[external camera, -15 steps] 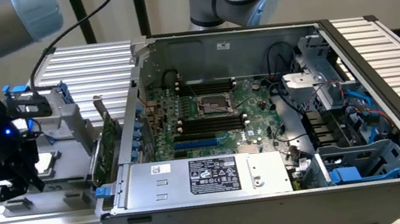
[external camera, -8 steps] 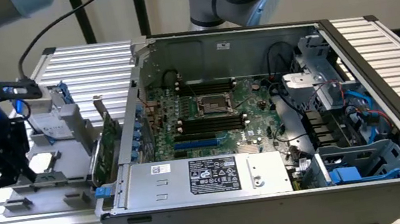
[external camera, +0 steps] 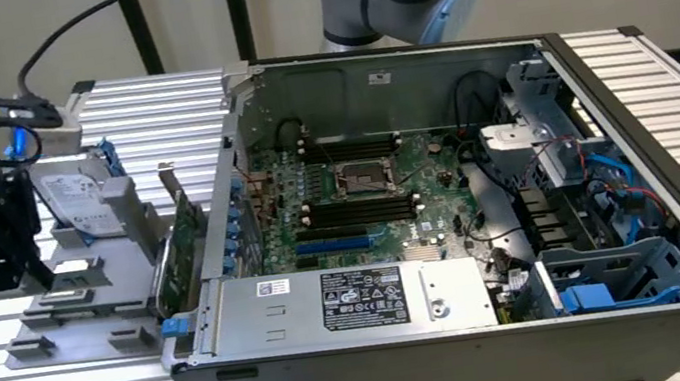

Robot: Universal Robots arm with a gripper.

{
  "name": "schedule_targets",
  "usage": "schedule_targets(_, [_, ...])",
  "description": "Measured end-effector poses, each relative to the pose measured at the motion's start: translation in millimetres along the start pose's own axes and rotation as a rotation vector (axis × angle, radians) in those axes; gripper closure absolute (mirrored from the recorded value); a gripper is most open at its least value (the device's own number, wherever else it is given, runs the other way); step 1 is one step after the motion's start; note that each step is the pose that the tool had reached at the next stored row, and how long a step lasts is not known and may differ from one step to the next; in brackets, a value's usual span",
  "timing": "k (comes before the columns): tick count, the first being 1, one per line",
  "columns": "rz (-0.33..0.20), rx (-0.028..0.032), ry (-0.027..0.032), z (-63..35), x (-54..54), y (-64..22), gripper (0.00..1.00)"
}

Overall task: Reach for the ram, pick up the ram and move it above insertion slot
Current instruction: 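Pick up the ram and move it above insertion slot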

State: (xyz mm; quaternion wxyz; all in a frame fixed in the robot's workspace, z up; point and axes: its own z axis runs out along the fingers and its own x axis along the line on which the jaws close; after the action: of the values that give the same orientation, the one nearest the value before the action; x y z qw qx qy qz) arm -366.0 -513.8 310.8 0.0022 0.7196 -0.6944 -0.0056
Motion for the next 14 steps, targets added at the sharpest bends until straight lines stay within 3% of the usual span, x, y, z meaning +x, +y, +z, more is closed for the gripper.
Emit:
schedule_targets(7, [-0.004,0.0001,-0.0041,-32.0,0.6,-20.0,0.86])
schedule_targets(14, [-0.004,-0.0033,-0.0054,-64.1,1.5,-50.9,0.86])
